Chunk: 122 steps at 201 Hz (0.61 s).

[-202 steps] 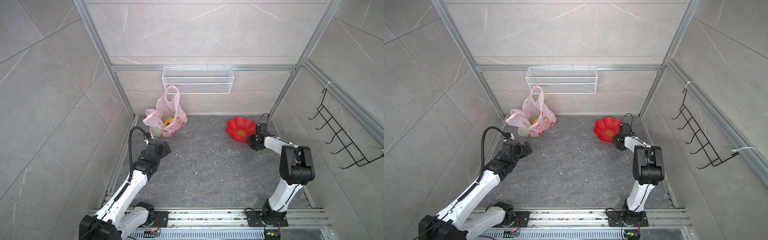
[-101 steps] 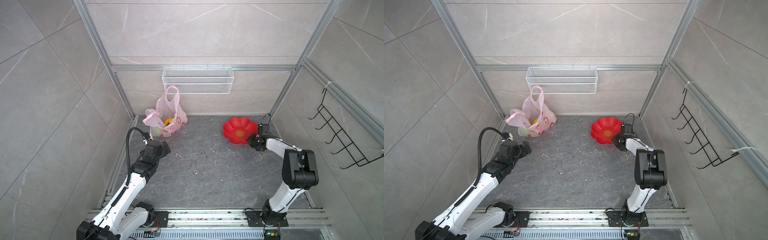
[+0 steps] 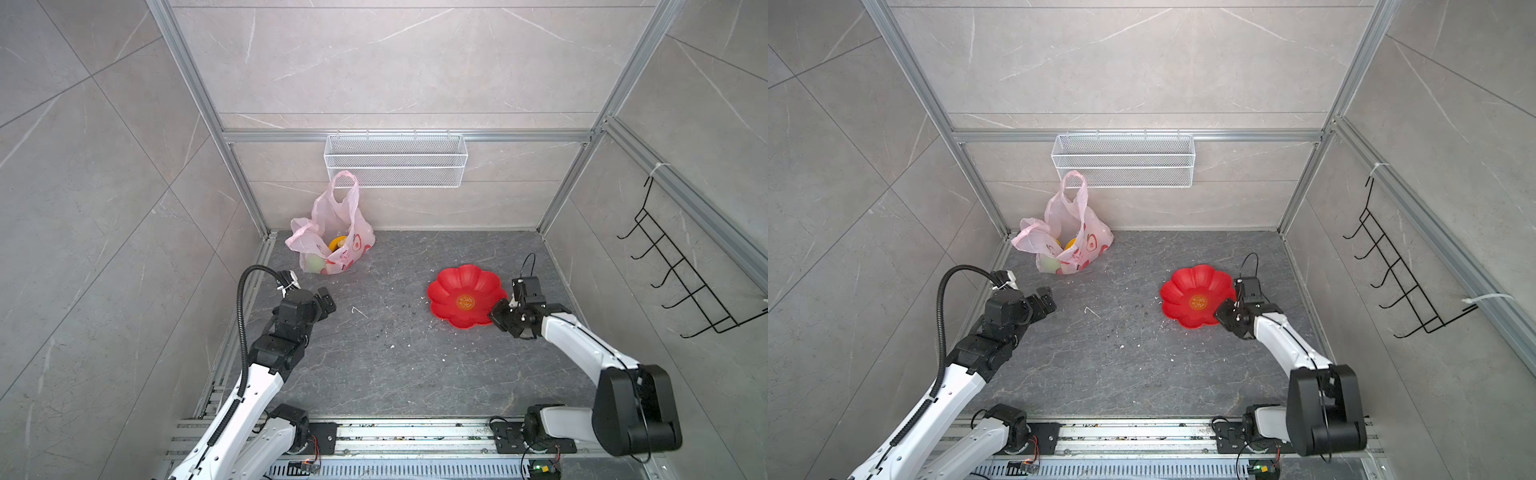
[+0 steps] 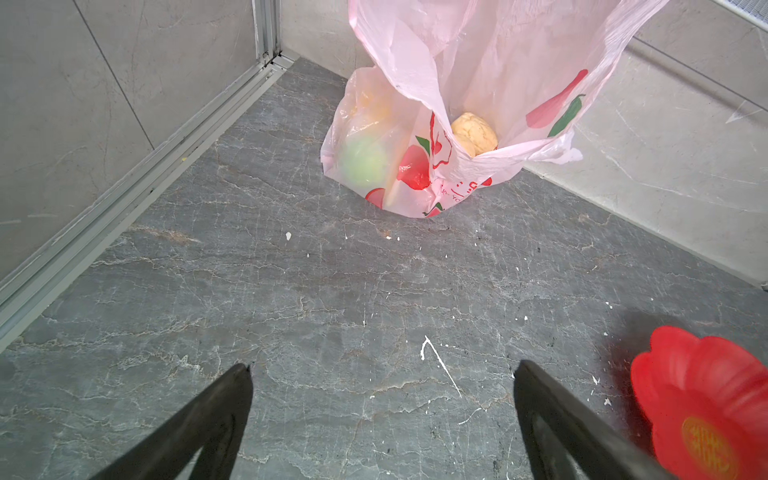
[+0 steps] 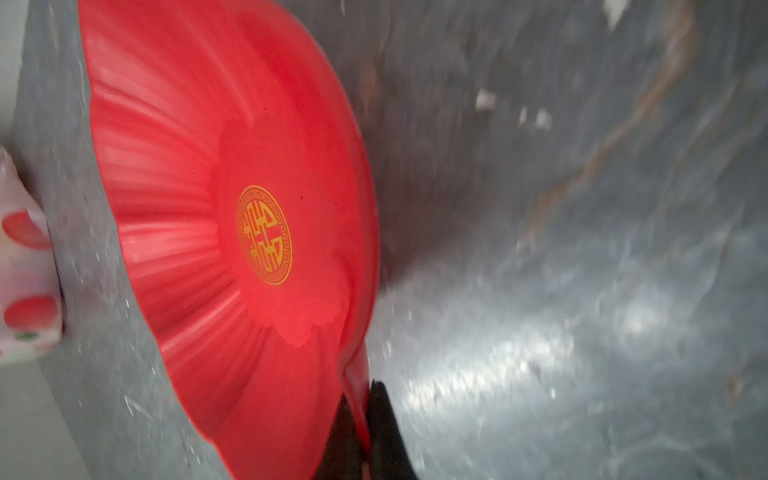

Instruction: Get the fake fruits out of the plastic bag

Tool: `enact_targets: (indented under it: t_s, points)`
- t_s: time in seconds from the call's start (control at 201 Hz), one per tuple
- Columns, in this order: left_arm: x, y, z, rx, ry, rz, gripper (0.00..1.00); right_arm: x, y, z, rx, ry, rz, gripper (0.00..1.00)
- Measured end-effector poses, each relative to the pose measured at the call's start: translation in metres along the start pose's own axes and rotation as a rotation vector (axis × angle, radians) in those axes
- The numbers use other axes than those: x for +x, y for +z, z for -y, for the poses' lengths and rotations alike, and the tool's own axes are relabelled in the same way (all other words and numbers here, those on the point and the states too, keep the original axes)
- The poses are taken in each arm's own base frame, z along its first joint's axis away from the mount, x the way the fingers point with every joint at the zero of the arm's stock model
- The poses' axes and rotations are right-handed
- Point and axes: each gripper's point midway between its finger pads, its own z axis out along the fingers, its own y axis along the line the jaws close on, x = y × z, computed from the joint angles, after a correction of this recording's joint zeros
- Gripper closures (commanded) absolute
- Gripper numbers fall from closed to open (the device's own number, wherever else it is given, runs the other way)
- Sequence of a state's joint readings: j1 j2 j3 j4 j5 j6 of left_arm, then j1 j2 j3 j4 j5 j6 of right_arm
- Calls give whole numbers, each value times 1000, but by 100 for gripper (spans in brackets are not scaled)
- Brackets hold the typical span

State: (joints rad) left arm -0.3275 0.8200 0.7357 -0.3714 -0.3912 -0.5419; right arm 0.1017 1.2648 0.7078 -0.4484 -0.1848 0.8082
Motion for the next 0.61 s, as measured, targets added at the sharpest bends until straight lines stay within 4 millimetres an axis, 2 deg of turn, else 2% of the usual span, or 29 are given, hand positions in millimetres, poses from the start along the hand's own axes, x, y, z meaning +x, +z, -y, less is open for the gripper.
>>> enact_targets:
  t_s: [0.105,0.204,0.388,0.607]
  points:
    - [0,-2,-1,1,0,1,0,32,-7,16,0,8,-32,100]
    - [1,-2,-2,-2,2,-4,0,47,-16,31,1,34,-31,100]
    - [5,-1,-4,-12,9,-19,0,57,-27,44,17,49,-20,98]
    - [12,7,-10,-71,37,-67,0,60,-22,55,72,65,-39,76]
